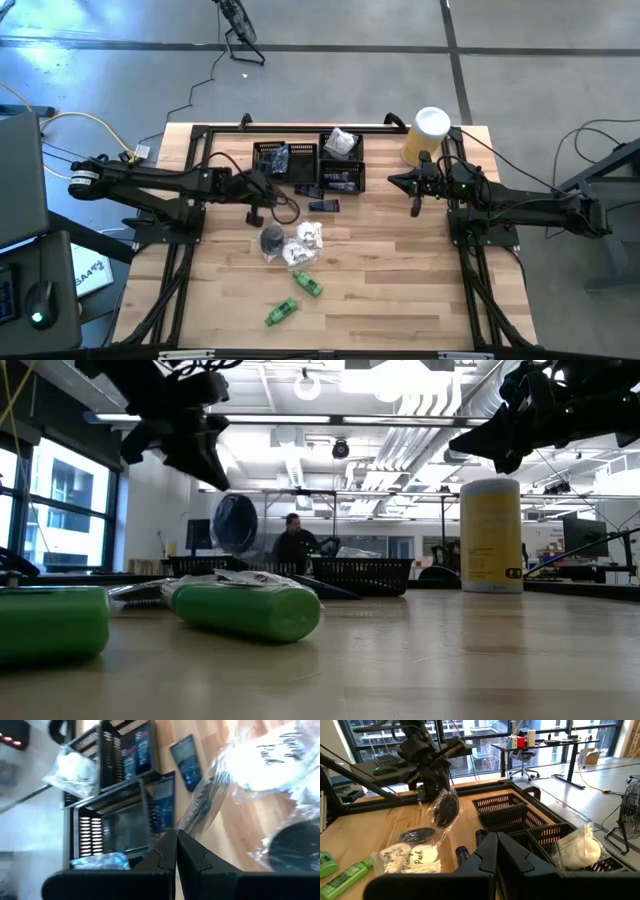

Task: Pick & Place Travel size toiletries
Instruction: Put the top black hairbrush into the left black bin

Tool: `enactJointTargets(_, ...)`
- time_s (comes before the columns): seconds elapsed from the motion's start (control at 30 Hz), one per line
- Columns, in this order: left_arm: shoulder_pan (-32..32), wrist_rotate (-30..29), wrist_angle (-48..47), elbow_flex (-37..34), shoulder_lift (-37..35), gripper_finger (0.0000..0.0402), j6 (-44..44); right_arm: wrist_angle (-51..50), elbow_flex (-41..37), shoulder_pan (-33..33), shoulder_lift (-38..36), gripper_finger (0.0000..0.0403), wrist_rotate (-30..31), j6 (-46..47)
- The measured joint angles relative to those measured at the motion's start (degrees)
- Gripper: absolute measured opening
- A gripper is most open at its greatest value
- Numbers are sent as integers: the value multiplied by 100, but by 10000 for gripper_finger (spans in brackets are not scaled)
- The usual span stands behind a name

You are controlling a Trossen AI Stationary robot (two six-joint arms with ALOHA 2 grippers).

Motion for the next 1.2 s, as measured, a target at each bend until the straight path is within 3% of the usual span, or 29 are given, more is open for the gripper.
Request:
enactJointTargets(0.2,0,-483,-205,394,0,0,316,-1,0,-1,0,2,0,0)
enactJointTargets(0.47,215,-1657,-695,750,-77,0,701,-4,0,-1,-2,2,-1,0)
enactJointTargets(0.8,1580,-1656,-638,768,-374,0,785,-28,0,0,-2,2,-2,0)
enactJointTargets(0.97,2254,-1043,48,601,-362,0,1013,-33,0,-2,-2,2,1,2)
enactJointTargets(1.2,3062,-956,347,254,-187,0,1152,-39,0,-1,-2,2,0,2)
